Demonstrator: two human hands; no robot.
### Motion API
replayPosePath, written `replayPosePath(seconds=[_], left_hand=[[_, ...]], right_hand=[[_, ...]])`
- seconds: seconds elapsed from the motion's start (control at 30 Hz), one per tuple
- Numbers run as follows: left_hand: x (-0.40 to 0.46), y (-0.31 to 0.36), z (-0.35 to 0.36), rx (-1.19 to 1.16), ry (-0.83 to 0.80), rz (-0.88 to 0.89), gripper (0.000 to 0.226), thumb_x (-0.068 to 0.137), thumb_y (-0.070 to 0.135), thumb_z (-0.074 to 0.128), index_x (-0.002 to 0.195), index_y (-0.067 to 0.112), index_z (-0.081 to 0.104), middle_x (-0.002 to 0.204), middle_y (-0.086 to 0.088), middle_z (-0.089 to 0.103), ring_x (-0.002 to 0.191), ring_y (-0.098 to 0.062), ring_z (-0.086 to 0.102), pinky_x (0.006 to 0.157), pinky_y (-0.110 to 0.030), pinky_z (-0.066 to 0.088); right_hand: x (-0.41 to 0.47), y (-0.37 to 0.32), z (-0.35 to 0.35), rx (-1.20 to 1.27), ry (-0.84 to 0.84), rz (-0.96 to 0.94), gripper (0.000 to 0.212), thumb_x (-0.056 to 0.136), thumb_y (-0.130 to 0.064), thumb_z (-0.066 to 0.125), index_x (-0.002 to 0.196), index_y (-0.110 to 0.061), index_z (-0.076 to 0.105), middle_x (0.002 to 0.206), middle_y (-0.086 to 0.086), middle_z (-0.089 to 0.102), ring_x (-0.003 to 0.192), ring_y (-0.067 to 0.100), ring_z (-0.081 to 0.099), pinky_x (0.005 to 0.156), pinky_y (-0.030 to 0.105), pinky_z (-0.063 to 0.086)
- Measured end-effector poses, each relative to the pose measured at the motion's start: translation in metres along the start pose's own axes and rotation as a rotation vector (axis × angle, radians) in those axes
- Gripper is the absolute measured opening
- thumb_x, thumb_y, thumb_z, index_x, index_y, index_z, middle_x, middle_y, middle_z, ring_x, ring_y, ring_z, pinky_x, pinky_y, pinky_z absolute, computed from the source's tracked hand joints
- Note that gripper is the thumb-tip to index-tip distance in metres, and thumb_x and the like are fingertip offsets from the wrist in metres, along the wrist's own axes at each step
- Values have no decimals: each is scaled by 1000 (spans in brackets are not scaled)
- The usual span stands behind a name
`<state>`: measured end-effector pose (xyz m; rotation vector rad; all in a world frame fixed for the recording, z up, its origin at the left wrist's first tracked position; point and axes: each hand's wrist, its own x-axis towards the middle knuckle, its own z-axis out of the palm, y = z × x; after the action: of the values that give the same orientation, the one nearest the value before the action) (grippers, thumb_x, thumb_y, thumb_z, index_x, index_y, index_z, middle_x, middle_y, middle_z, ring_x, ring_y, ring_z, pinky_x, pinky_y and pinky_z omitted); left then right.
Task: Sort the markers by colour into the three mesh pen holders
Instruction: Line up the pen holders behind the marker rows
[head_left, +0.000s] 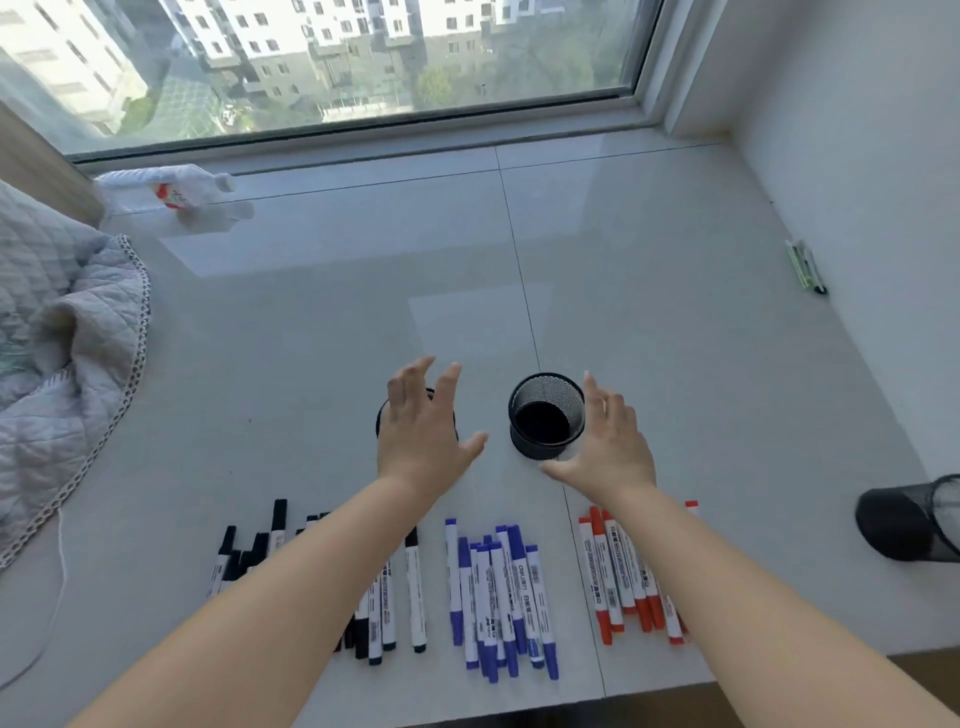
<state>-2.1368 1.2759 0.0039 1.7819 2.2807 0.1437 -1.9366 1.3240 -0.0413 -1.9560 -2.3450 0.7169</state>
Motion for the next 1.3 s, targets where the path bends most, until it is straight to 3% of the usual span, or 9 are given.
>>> replayPosePath(seconds=[0.1,0.2,0.3,0.43,0.7,0.8,0.93,1.13,1.3], left_hand=[[-16,37,-1,-114,176,246,51,74,28,70,121,14,53,125,-8,47,112,-30,43,89,-38,45],[-30,78,12,-214,103,363,39,77,19,67,115,13,58,114,-4,54,101,-24,55,73,-31,50],[-38,118,41,-204,-117,381,41,89,32,52,128,23,47,122,5,47,112,-15,48,78,-25,44],[-40,158,74,-108,-370,256,59,89,48,48,141,27,31,137,4,38,126,-18,34,98,-32,37],[-29,198,115,47,-576,68,79,83,62,49,146,29,16,154,-2,14,140,-28,11,110,-42,27],[-28,195,123,76,-615,5,85,80,67,49,147,29,13,156,-2,6,142,-30,3,112,-46,23],[-31,188,129,70,-617,-32,82,79,68,47,145,30,17,156,2,4,142,-30,2,112,-48,26],[-34,173,126,20,-572,-66,83,79,69,46,146,30,16,156,4,7,142,-29,3,114,-47,22],[-42,146,123,-41,-540,-119,84,80,67,48,147,27,16,157,4,8,144,-22,4,113,-43,24]], right_hand=[[-17,33,-17,53,11,45,106,71,-54,66,147,-20,0,144,6,21,131,24,24,102,38,35],[-31,88,-43,49,132,114,82,79,-43,60,144,-15,19,142,7,30,128,25,29,102,38,34],[-48,156,-71,-15,202,258,68,81,-32,59,139,-12,30,137,11,37,124,30,33,99,41,34],[-78,233,-95,-150,215,439,71,76,-34,63,137,-13,34,137,11,38,124,32,31,100,42,33],[-93,309,-104,-168,86,526,91,68,-49,67,142,-28,18,150,6,13,135,30,15,103,45,31],[-88,320,-103,-78,11,558,98,66,-45,68,144,-31,9,149,4,9,132,31,17,97,43,37],[-74,314,-101,47,20,543,96,64,-37,68,142,-30,13,138,7,19,120,33,26,89,38,41],[-36,253,-87,40,55,328,90,62,-38,66,138,-32,19,132,3,25,115,27,30,75,32,43],[-4,182,-70,37,26,82,91,63,-40,67,140,-30,19,131,5,27,112,27,31,76,32,43]])
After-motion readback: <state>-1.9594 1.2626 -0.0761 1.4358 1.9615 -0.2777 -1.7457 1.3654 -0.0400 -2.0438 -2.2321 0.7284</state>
